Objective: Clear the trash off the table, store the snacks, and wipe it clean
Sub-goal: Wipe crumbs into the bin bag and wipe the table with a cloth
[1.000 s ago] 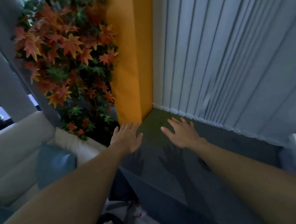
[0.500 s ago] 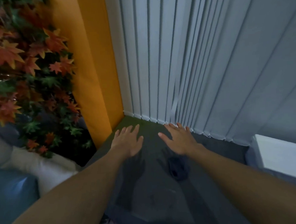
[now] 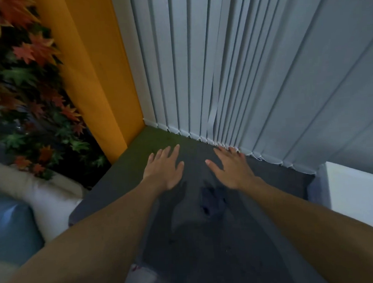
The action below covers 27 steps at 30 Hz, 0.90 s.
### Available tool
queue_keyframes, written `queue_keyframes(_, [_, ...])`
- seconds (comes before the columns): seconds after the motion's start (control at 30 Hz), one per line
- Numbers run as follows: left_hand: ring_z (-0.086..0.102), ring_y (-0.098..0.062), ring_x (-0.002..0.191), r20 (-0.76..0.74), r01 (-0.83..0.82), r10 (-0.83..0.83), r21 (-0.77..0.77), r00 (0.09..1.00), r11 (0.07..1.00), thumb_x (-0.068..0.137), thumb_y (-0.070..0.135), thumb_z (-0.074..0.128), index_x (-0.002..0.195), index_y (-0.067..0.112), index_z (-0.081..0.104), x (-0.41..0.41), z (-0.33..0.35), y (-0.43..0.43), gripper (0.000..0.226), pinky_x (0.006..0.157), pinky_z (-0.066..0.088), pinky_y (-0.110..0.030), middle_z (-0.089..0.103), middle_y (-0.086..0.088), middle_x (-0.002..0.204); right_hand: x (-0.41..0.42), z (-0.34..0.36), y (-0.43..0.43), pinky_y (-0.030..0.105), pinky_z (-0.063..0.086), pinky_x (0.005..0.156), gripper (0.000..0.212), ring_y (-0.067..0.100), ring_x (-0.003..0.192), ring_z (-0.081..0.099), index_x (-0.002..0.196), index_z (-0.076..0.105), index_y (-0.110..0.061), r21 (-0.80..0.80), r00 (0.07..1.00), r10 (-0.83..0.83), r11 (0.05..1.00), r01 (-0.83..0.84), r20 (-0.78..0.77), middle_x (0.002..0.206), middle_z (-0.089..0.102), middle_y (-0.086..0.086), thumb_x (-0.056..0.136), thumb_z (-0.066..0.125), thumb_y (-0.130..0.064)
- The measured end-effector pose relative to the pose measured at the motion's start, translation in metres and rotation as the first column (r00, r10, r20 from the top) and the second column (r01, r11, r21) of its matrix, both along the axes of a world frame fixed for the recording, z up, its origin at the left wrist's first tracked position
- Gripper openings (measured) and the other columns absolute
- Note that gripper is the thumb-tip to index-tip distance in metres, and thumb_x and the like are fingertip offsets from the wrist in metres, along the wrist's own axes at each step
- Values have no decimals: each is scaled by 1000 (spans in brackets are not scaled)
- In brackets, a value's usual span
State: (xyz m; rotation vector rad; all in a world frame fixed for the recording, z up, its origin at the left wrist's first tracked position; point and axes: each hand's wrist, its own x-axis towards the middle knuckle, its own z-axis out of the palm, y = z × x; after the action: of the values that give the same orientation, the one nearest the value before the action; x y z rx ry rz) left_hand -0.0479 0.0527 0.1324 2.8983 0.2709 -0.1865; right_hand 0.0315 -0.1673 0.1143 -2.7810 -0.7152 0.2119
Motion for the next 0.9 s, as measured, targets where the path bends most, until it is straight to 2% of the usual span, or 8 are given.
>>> queue_keyframes(0.23, [3, -28, 154, -69, 28, -31, -46, 997, 999, 104, 49, 24, 160, 30, -3, 12, -50, 10, 65, 125, 3, -47, 3, -3, 168, 3, -57, 5, 55, 14, 120, 75, 27, 152, 10, 155, 27, -28, -45, 982, -80, 996, 73, -171, 165, 19, -4, 94, 34, -71])
queue_keyframes(0.37, [1, -27, 155, -95, 32, -41, -96, 995, 995, 104, 48, 26, 160, 30, -1, 14, -80, 21, 65, 125, 5, -46, -2, 0, 169, -13, -102, 14, 43, 26, 118, 72, 27, 146, 27, 149, 43, -22, -88, 951, -90, 994, 67, -297, 159, 33, 2, 93, 42, -68])
queue_keyframes(0.5, [-1, -26, 155, -145, 34, -53, -132, 988, 991, 104, 48, 27, 160, 29, -1, 17, -104, 42, 65, 125, 5, -45, -4, 0, 168, -42, -137, 20, 48, 27, 115, 78, 26, 151, 10, 154, 30, -24, -258, 934, -88, 966, -4, -346, 165, 15, -4, 91, 44, -68])
queue_keyframes(0.57, [-1, -25, 155, -162, 17, -43, -160, 986, 987, 104, 49, 27, 160, 29, -1, 19, -115, 56, 66, 125, 4, -44, -4, 0, 168, -50, -152, 24, 48, 30, 112, 68, 25, 152, 7, 154, 29, -24, -284, 952, -112, 958, 27, -286, 165, 15, -4, 96, 46, -56])
queue_keyframes(0.63, [-1, -25, 155, -185, 2, -35, -177, 982, 984, 104, 50, 27, 160, 29, -1, 22, -125, 70, 66, 125, 4, -44, -4, 0, 169, -49, -162, 30, 44, 35, 112, 53, 25, 150, 18, 150, 38, -20, -204, 974, -101, 977, 59, -202, 161, 30, 1, 100, 48, -35])
queue_keyframes(0.73, [-1, -26, 155, -214, -19, -23, -193, 977, 981, 104, 50, 28, 160, 29, -1, 30, -140, 90, 67, 125, 3, -45, -3, -1, 169, -35, -167, 48, 32, 35, 111, 41, 26, 136, 42, 137, 56, -7, 43, 986, -98, 994, 104, -133, 139, 57, 9, 96, 57, -11])
queue_keyframes(0.8, [1, -27, 155, -207, -26, -16, -199, 978, 980, 104, 50, 29, 160, 29, 0, 34, -148, 102, 67, 125, 4, -45, -1, -1, 169, -19, -167, 68, 33, 39, 111, 40, 28, 129, 49, 133, 59, -3, 169, 988, -104, 978, 123, -115, 130, 63, 11, 93, 61, -7])
queue_keyframes(0.9, [3, -27, 154, -196, -59, 20, -197, 980, 979, 104, 48, 30, 161, 28, 2, 40, -162, 124, 66, 125, 5, -45, 3, -2, 168, 12, -165, 114, 42, 43, 108, 43, 30, 131, 48, 133, 59, -4, 299, 992, -76, 949, 102, -99, 131, 62, 12, 91, 64, -9])
